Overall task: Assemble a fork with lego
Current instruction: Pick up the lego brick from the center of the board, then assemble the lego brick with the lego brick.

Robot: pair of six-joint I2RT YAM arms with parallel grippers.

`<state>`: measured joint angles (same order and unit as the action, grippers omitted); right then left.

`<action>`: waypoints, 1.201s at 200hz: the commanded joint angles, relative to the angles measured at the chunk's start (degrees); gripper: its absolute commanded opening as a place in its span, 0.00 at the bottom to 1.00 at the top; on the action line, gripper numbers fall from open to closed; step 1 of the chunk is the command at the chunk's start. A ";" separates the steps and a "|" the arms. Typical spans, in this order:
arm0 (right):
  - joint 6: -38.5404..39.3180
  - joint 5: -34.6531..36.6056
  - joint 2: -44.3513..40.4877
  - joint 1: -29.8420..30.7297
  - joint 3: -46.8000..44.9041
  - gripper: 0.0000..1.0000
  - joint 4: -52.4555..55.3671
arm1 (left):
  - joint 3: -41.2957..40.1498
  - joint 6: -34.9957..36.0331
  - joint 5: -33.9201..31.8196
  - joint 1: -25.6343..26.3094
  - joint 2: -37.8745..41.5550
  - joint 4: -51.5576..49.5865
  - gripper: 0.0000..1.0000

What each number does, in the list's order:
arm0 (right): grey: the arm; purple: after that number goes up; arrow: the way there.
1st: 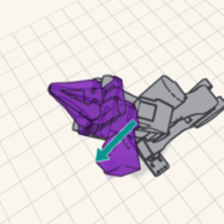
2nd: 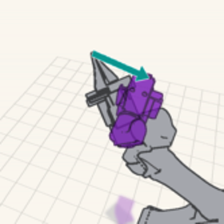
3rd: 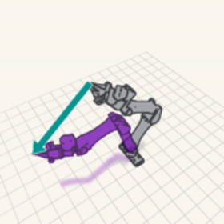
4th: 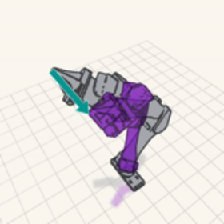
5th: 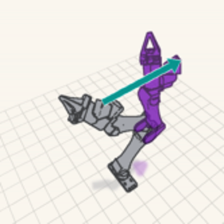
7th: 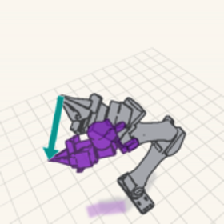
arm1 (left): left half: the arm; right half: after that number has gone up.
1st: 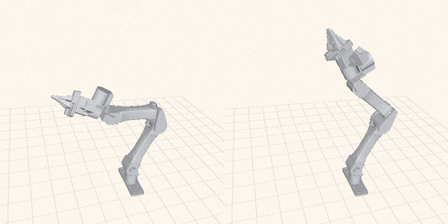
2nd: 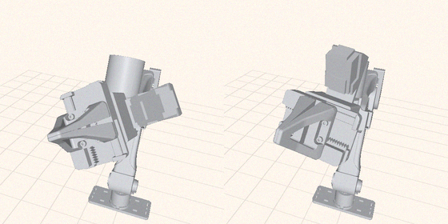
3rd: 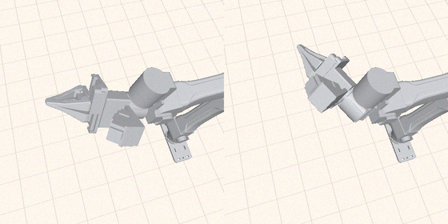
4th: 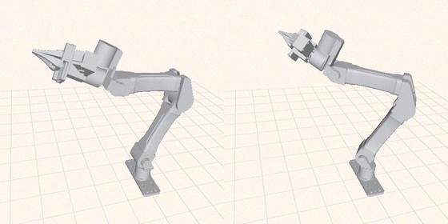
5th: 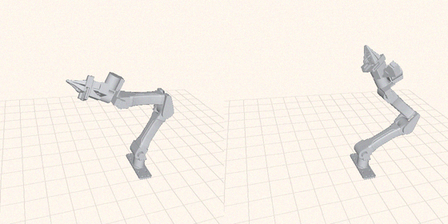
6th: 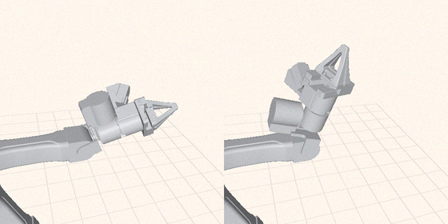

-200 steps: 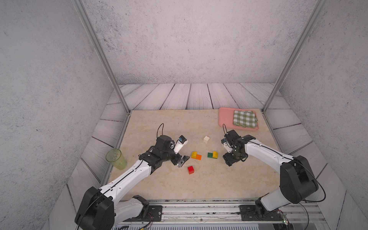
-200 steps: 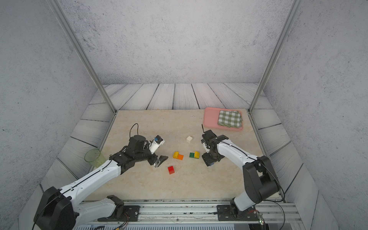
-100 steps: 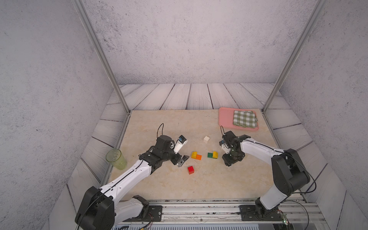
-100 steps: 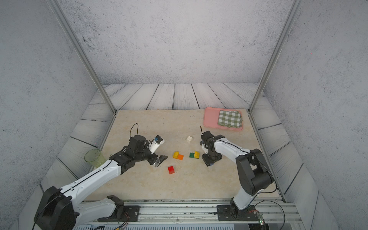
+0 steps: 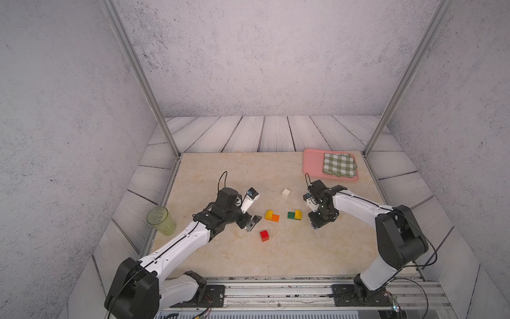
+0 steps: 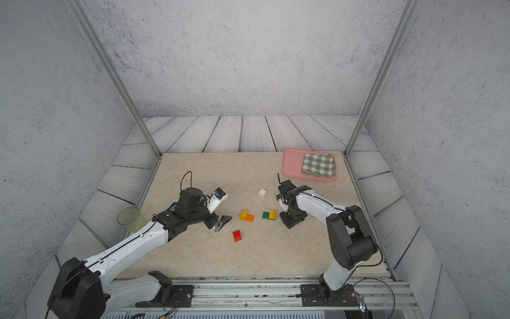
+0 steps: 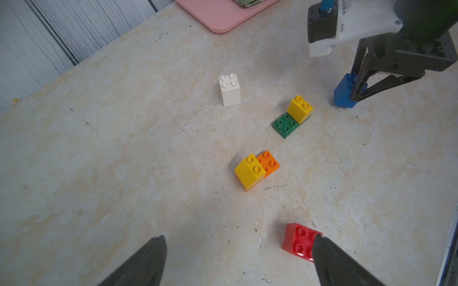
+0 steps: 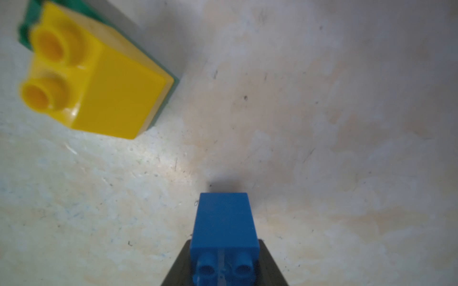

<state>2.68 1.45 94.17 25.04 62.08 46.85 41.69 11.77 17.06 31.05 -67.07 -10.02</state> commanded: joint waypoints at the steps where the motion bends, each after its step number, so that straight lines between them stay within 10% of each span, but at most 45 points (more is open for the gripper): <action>1: 3.12 0.04 -6.44 -0.05 3.80 0.00 1.11 | 1.41 0.06 -1.93 -0.05 1.95 -0.31 0.98; 240: 27.68 -0.07 14.51 14.90 25.81 0.00 7.68 | -0.56 -3.86 -3.35 -11.54 8.25 -6.42 0.98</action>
<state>28.25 1.48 107.07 39.66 88.64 54.30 42.09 7.51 14.17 20.14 -59.16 -16.58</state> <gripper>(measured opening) 0.354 0.982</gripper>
